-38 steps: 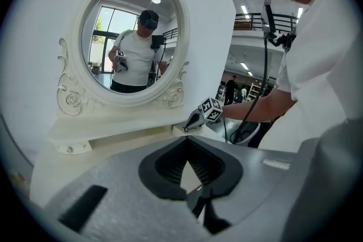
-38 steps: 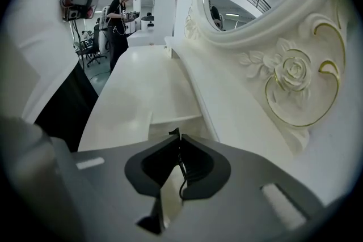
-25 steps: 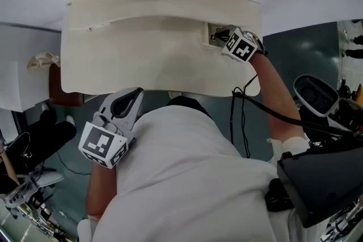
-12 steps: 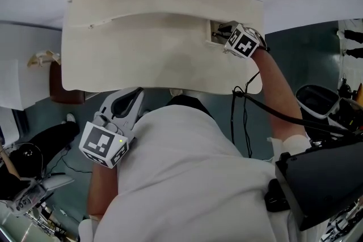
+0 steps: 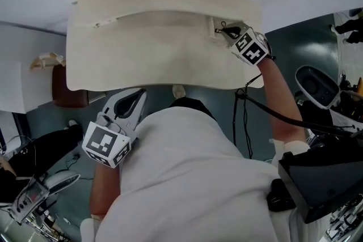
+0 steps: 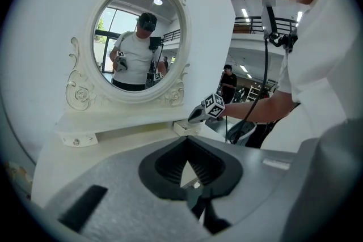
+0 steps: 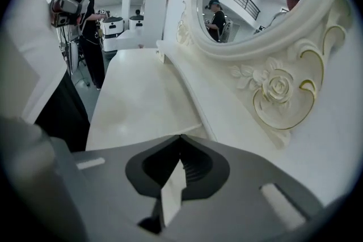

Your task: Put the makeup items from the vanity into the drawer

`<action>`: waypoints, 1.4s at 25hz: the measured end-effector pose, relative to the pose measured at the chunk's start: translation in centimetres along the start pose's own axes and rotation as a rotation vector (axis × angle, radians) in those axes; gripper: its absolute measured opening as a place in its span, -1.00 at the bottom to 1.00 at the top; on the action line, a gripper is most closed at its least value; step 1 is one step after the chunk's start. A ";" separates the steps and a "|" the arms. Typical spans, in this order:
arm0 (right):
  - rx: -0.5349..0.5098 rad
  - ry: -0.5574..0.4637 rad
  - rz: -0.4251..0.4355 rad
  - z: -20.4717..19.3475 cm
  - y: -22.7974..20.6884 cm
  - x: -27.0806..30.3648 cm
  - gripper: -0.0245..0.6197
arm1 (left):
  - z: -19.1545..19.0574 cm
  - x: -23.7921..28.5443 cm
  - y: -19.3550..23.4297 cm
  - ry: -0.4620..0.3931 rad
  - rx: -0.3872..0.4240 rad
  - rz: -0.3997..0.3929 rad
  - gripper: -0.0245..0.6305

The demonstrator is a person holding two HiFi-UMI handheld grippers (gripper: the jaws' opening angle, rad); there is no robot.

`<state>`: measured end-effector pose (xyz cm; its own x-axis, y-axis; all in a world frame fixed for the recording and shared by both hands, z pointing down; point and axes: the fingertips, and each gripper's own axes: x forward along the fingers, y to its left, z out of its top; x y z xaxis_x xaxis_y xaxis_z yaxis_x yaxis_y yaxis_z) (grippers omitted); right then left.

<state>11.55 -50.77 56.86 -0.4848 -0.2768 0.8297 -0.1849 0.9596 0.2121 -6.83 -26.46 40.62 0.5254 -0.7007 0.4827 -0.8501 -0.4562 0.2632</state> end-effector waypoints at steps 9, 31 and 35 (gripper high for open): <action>0.155 -0.167 0.007 6.6 13.3 -5.3 -0.92 | -3.1 -6.6 -1.5 -0.030 0.038 -0.052 -0.92; 0.279 -0.361 0.034 16.8 44.4 -12.6 -0.92 | -14.7 -23.3 -5.5 -0.036 0.092 -0.173 -0.92; 0.288 -0.373 0.035 17.4 46.9 -12.5 -0.92 | -16.1 -24.5 -5.7 -0.045 0.100 -0.182 -0.92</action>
<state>-5.89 -3.16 47.45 -0.7592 -0.2942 0.5805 -0.3671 0.9301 -0.0087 -15.45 2.09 40.75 0.6727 -0.6250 0.3961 -0.7347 -0.6279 0.2569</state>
